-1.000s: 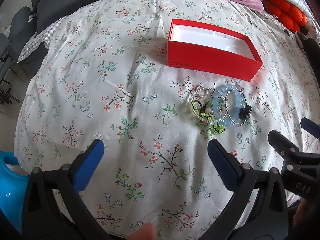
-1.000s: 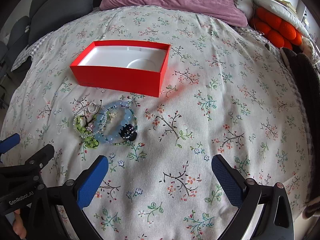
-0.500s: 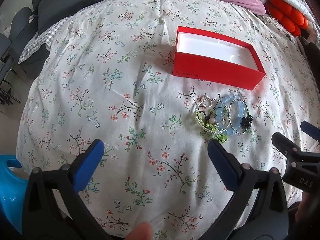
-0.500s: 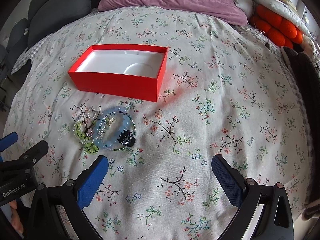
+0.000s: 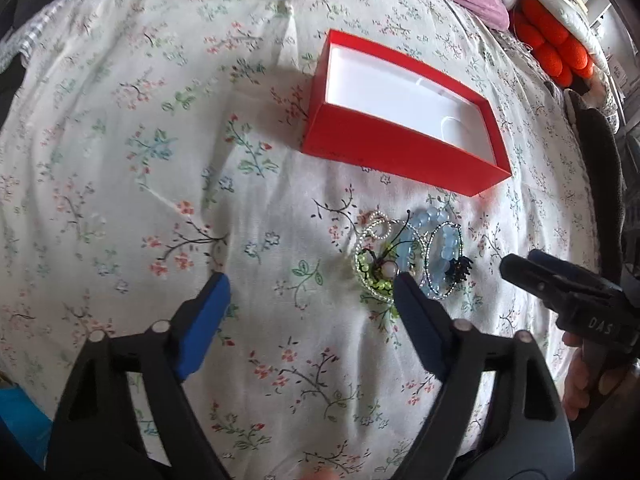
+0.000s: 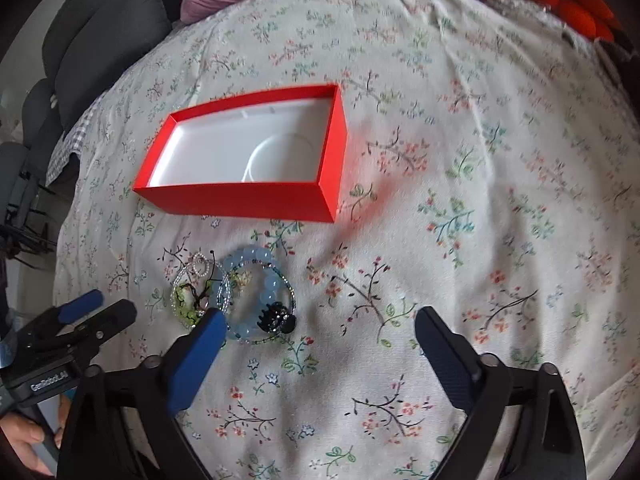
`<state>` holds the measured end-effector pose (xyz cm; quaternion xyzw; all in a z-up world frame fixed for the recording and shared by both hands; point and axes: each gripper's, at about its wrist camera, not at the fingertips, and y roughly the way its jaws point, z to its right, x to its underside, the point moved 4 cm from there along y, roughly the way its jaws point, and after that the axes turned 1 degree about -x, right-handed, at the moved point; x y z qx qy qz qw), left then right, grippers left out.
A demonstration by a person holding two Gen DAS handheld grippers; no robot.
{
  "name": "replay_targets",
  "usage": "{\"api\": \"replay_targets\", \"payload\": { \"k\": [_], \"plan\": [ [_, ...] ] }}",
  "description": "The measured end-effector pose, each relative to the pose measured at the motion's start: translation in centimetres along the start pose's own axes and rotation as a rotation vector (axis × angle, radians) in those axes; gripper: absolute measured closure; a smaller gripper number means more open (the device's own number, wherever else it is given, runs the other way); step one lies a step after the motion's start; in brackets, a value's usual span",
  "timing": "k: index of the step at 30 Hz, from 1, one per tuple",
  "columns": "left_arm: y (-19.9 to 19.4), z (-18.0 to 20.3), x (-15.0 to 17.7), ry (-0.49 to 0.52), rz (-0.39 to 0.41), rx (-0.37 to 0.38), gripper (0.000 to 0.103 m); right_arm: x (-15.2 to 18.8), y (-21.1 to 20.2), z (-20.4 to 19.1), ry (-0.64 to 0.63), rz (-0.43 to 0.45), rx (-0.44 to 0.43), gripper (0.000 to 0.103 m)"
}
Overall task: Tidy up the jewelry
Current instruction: 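Grasp the silver bead bracelet with the left gripper while the right grasps the thin dark bracelet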
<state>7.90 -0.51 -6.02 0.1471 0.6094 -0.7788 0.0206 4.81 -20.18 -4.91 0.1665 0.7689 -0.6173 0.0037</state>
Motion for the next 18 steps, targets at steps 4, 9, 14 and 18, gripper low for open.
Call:
{"api": "replay_targets", "payload": {
  "k": [4, 9, 14, 18],
  "plan": [
    [1.4, 0.7, -0.8, 0.034, -0.016, 0.042, 0.047, -1.1, 1.7, -0.4, 0.023, -0.044, -0.083, 0.034],
    [2.9, 1.2, -1.1, 0.022, -0.06, 0.077, 0.064, -2.0, 3.6, -1.0, -0.001, -0.065, -0.057, 0.055],
    [3.7, 1.7, -1.6, 0.022, -0.057, 0.055, 0.071, -2.4, 4.6, -1.7, -0.028, -0.066, -0.033, 0.067],
    [4.0, 2.1, -2.0, 0.018, -0.055, 0.039, 0.082, -2.7, 5.0, -2.2, -0.039, -0.057, -0.036, 0.078]
  ]
}}
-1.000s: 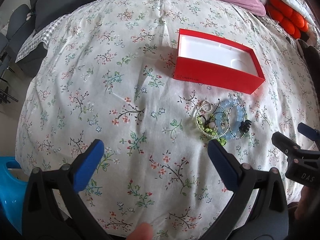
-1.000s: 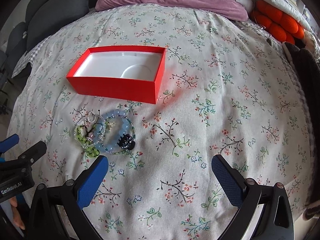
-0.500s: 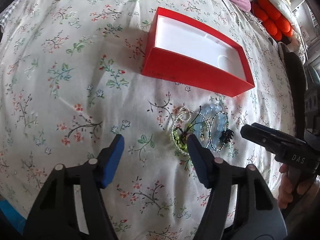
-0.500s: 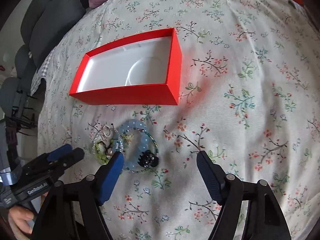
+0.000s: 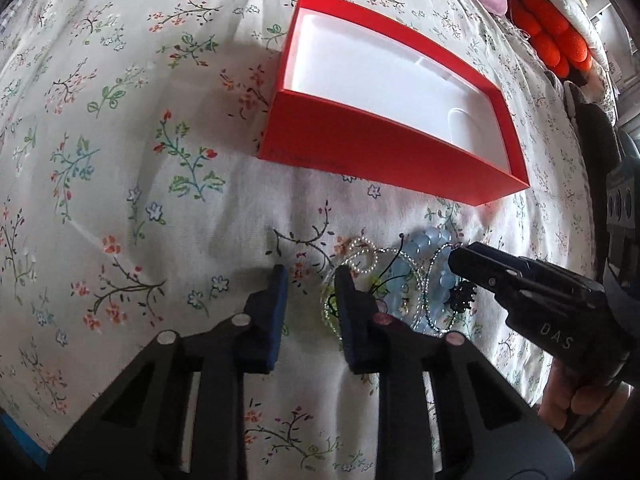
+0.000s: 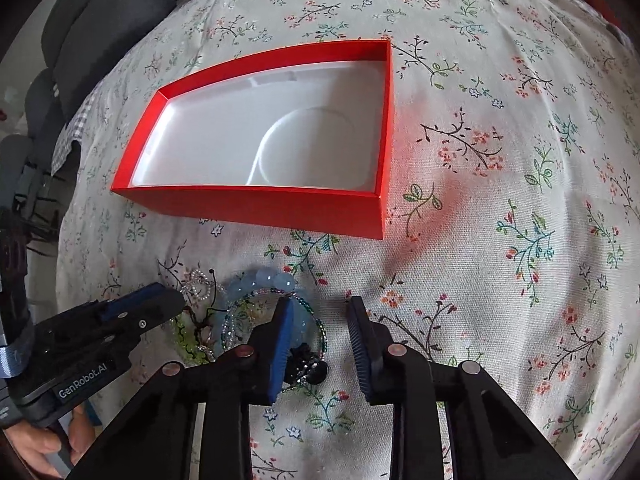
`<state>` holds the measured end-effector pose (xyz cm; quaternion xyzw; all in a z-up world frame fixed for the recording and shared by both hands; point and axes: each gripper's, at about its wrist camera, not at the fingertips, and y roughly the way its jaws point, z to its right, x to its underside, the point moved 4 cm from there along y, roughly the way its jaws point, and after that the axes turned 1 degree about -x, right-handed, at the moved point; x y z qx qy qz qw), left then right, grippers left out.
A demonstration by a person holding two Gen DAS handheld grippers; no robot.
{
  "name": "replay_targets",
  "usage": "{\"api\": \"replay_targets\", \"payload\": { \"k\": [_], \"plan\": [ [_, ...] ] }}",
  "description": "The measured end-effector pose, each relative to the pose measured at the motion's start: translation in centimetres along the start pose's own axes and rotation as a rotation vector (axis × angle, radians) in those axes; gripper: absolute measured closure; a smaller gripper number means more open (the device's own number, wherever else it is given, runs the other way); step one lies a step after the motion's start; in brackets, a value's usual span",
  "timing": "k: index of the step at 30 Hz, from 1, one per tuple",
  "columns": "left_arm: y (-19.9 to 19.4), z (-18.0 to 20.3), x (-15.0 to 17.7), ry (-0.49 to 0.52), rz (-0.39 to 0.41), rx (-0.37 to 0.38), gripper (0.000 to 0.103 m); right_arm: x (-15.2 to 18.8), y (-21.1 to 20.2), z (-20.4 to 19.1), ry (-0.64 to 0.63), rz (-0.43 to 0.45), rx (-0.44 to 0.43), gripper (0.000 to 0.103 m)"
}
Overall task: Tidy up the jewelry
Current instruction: 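Grasp the silver bead bracelet with the left gripper while the right grasps the thin dark bracelet, then lift both held bracelets and carry them toward the red box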
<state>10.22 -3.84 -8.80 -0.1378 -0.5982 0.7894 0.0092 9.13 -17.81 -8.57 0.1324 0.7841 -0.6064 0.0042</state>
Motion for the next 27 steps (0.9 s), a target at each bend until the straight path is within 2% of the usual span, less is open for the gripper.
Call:
{"api": "replay_targets", "payload": {
  "k": [4, 7, 10, 19, 26, 27],
  "plan": [
    [0.1, 0.3, -0.1, 0.005, 0.001, -0.014, 0.095, -0.1, 0.6, -1.0, -0.036, -0.003, 0.0, 0.091],
    [-0.2, 0.5, -0.1, 0.01, 0.01, -0.022, 0.1, -0.1, 0.5, -1.4, -0.048, 0.001, 0.006, 0.091],
    [-0.7, 0.6, -0.2, 0.014, 0.027, -0.024, 0.102, 0.0, -0.1, -1.2, -0.046, 0.011, -0.006, 0.091],
    [-2.1, 0.2, -0.1, 0.048, 0.066, -0.015, 0.102, 0.7, -2.9, -0.5, -0.034, 0.058, -0.045, 0.091],
    [-0.2, 0.7, -0.1, 0.074, 0.012, -0.028, 0.097, 0.7, -4.6, -0.5, -0.024, 0.102, -0.067, 0.092],
    [0.0, 0.8, -0.1, 0.081, 0.007, -0.036, 0.092, 0.8, -4.9, -0.5, -0.023, 0.105, -0.071, 0.092]
  ]
}}
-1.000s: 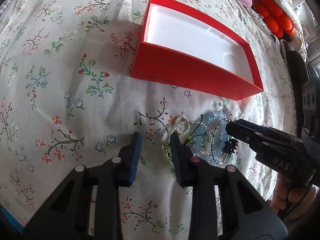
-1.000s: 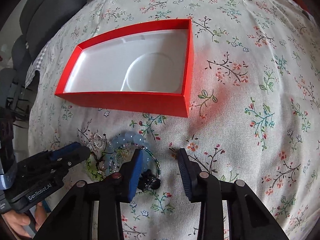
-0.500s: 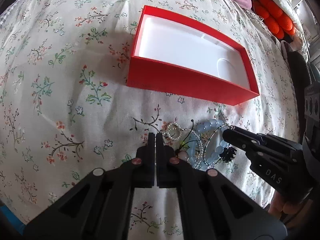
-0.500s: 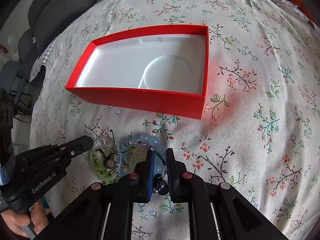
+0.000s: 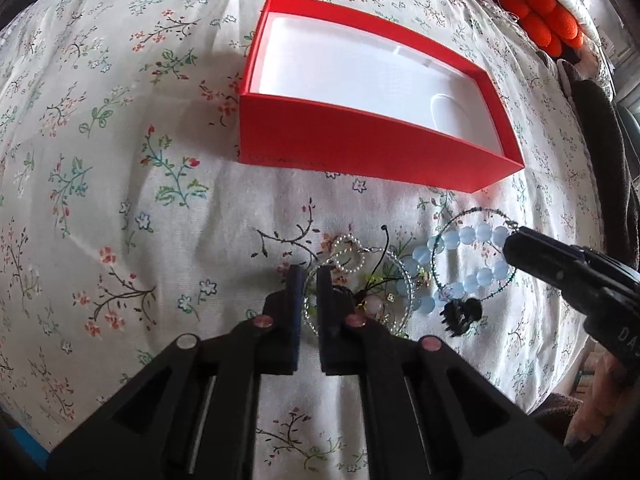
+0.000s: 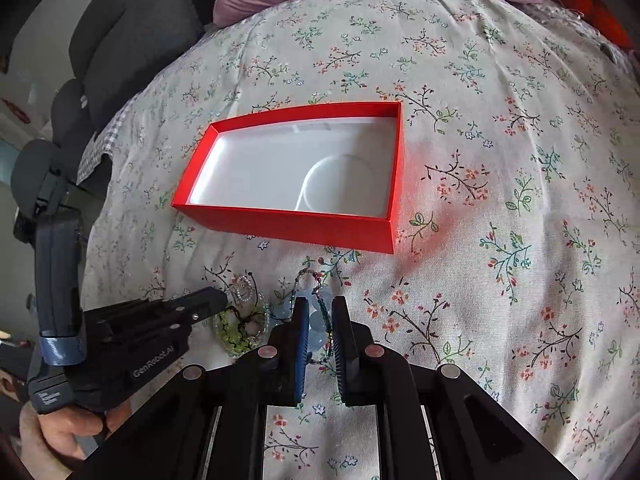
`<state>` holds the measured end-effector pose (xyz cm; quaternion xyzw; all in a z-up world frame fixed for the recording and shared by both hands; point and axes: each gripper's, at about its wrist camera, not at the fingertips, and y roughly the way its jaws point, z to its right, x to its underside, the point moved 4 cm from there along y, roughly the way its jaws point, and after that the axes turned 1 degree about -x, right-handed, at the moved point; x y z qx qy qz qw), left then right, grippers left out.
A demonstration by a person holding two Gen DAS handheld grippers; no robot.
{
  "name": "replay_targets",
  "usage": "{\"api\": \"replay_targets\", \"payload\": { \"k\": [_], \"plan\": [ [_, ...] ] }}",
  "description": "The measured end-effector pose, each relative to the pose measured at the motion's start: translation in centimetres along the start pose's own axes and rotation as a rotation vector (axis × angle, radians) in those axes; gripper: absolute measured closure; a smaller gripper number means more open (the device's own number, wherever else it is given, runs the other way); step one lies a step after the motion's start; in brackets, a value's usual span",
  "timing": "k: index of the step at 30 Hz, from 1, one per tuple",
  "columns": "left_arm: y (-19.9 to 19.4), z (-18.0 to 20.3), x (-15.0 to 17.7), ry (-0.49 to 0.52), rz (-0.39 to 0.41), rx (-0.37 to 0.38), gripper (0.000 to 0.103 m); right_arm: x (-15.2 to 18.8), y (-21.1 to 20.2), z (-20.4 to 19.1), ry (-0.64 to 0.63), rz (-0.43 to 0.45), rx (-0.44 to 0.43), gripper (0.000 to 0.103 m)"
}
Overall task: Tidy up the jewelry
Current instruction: 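Lift both held bracelets and carry them toward the red box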
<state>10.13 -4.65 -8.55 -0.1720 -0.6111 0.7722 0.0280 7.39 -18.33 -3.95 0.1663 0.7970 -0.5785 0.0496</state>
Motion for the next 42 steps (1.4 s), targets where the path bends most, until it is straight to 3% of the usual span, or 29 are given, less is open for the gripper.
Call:
{"api": "replay_targets", "payload": {
  "k": [7, 11, 22, 28, 30, 31, 38, 42],
  "plan": [
    [0.7, 0.5, -0.3, 0.017, 0.001, -0.026, 0.09, 0.2, -1.4, 0.5, 0.005, 0.021, -0.016, 0.092],
    [0.6, 0.7, -0.4, -0.011, 0.009, -0.028, 0.098, 0.2, -1.5, 1.3, 0.016, 0.022, 0.012, 0.091],
    [-3.5, -1.3, -0.4, -0.071, 0.096, 0.016, 0.099, 0.4, -1.3, 5.0, 0.118, -0.015, 0.046, 0.09],
    [-5.1, -2.5, -0.1, -0.082, 0.124, -0.006, 0.099, 0.9, -0.4, 6.1, 0.142, -0.069, 0.054, 0.075],
    [-5.0, -3.3, 0.2, -0.087, 0.112, -0.029, 0.099, 1.2, 0.4, 6.3, 0.157, -0.097, 0.062, 0.055],
    [-4.7, -3.7, 0.2, -0.094, 0.103, -0.04, 0.099, 1.2, 0.7, 6.5, 0.166, -0.107, 0.065, 0.05],
    [-3.9, -5.6, 0.5, -0.144, 0.07, -0.064, 0.099, 1.0, 1.2, 5.2, 0.139, -0.101, 0.055, 0.049],
    [-4.2, -5.5, 0.7, -0.142, 0.074, -0.057, 0.099, 1.0, 0.8, 2.4, 0.078, -0.091, -0.018, 0.052]
  ]
}}
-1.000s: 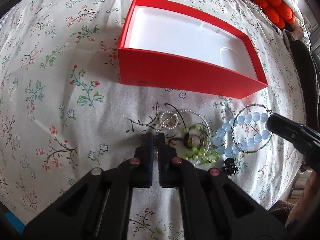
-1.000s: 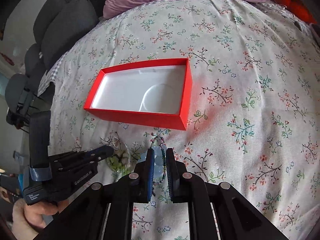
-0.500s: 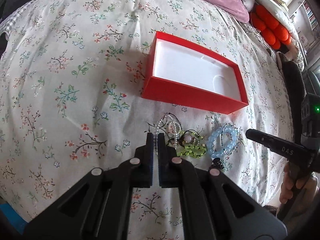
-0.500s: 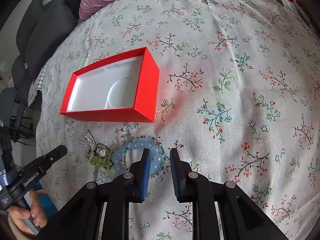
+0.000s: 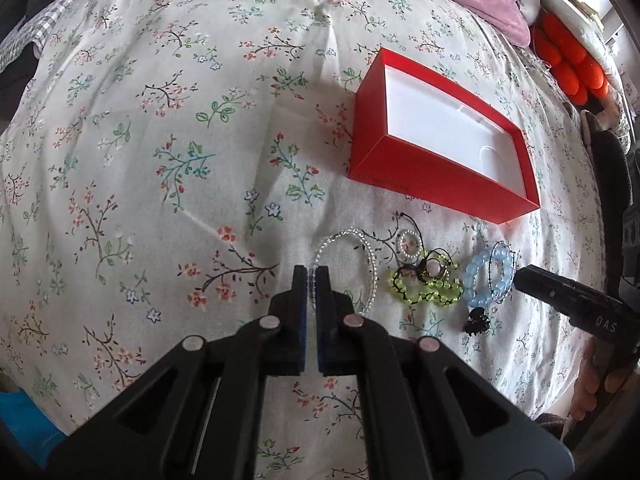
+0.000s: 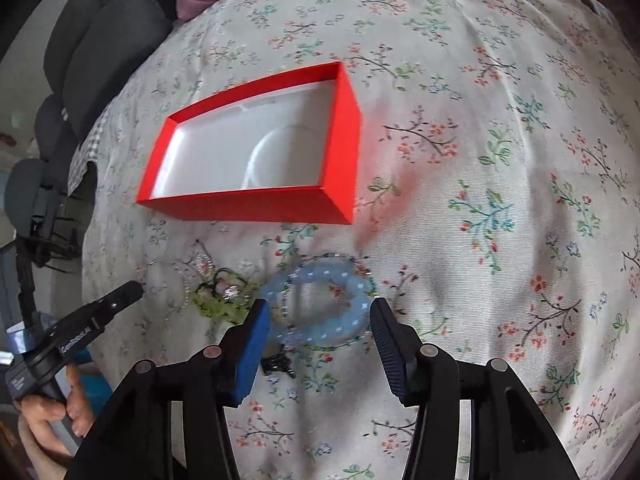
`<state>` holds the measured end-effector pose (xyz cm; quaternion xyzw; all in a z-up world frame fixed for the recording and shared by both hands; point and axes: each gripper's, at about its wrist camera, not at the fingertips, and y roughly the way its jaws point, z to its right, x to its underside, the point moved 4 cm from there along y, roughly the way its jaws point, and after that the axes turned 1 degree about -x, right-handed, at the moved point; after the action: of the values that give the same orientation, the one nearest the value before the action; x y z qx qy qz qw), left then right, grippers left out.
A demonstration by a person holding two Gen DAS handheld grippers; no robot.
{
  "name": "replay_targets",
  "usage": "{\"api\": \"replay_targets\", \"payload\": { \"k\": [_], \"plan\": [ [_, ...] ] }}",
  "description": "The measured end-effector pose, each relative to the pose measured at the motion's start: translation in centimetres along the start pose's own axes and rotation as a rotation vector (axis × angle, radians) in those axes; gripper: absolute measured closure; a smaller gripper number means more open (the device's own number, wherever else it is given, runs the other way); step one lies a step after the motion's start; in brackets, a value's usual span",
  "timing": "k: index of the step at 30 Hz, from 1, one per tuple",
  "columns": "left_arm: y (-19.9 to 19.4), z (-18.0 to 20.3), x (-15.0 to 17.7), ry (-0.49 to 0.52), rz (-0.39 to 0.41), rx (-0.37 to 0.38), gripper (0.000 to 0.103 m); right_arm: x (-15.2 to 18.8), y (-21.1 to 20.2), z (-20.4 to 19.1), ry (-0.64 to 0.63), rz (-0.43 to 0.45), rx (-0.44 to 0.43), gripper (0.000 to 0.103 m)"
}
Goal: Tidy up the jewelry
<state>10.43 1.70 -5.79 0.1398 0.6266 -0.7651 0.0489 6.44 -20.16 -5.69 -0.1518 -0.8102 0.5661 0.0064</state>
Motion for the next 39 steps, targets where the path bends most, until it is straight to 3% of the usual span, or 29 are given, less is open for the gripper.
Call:
{"api": "replay_targets", "payload": {
  "k": [5, 11, 20, 28, 39],
  "plan": [
    [0.2, 0.1, 0.2, 0.006, -0.008, -0.002, 0.099, 0.4, 1.9, -2.7, -0.087, -0.038, 0.008, 0.068],
    [0.6, 0.3, 0.2, 0.007, -0.019, -0.005, 0.099, 0.9, 4.0, -3.0, -0.111, -0.077, 0.055, 0.091],
    [-0.9, 0.5, 0.0, 0.005, 0.016, 0.024, 0.099, 0.9, 1.5, -2.7, -0.12, -0.014, 0.036, 0.095],
    [-3.8, 1.8, -1.2, 0.014, 0.102, 0.065, 0.099, -0.2, -2.0, -3.3, -0.119, 0.069, -0.018, 0.095],
    [-6.7, 6.2, -4.0, 0.01, 0.255, 0.234, 0.099, -3.3, -5.1, -4.3, -0.058, 0.194, -0.109, 0.095]
  ]
}}
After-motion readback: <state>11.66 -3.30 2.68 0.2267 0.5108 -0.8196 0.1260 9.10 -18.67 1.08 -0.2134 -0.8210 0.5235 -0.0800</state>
